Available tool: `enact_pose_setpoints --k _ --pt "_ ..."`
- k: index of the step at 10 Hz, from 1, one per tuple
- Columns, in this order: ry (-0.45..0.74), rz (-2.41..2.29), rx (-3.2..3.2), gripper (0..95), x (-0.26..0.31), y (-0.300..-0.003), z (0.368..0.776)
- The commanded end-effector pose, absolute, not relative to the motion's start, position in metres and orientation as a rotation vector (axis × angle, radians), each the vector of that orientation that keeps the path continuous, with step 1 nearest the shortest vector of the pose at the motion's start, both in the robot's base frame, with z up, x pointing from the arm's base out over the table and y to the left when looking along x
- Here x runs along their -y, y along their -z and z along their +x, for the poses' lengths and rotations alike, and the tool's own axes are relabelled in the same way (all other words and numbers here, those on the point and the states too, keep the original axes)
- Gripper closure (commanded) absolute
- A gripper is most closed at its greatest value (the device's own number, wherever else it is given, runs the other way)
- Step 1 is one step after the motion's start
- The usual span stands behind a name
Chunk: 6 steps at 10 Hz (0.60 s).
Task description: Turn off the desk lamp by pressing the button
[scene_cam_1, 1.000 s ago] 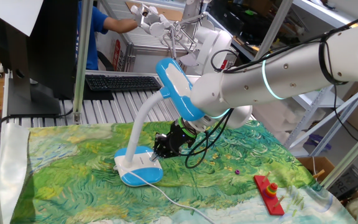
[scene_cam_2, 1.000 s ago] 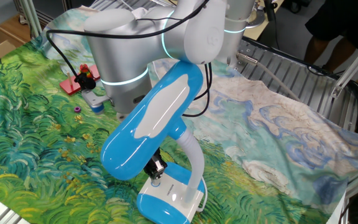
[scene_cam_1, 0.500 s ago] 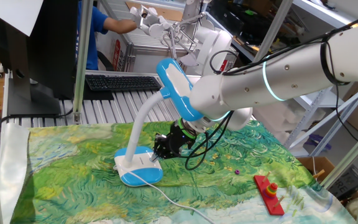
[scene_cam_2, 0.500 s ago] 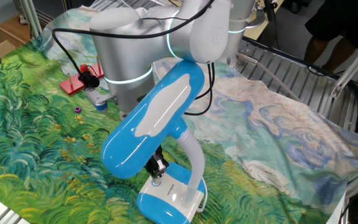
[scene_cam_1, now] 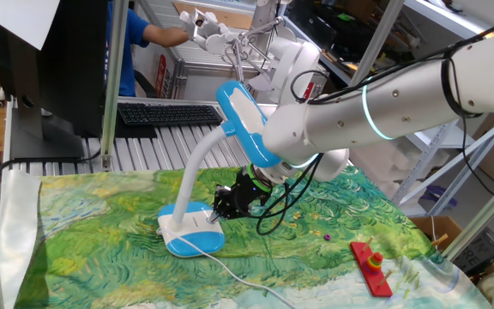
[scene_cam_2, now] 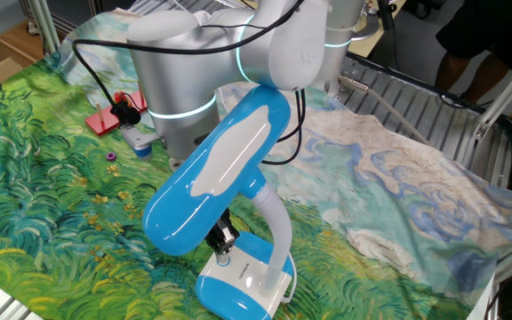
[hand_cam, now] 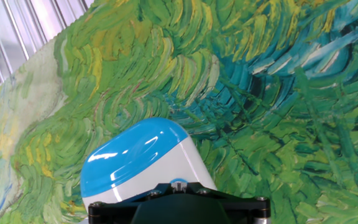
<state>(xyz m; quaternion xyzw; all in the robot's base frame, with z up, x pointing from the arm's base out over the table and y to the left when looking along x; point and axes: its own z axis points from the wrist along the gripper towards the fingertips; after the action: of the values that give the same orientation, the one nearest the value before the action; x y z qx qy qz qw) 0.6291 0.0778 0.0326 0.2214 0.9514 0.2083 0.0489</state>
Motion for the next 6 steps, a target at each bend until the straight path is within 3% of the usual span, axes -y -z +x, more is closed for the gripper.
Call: enact_pose_setpoints --k 1,6 --pt "-0.636 0.677 -2.903 95.0 -0.095 0.012 0.636" --pt "-0.646 0.678 -2.919 95.0 -0.086 -0.004 0.634"
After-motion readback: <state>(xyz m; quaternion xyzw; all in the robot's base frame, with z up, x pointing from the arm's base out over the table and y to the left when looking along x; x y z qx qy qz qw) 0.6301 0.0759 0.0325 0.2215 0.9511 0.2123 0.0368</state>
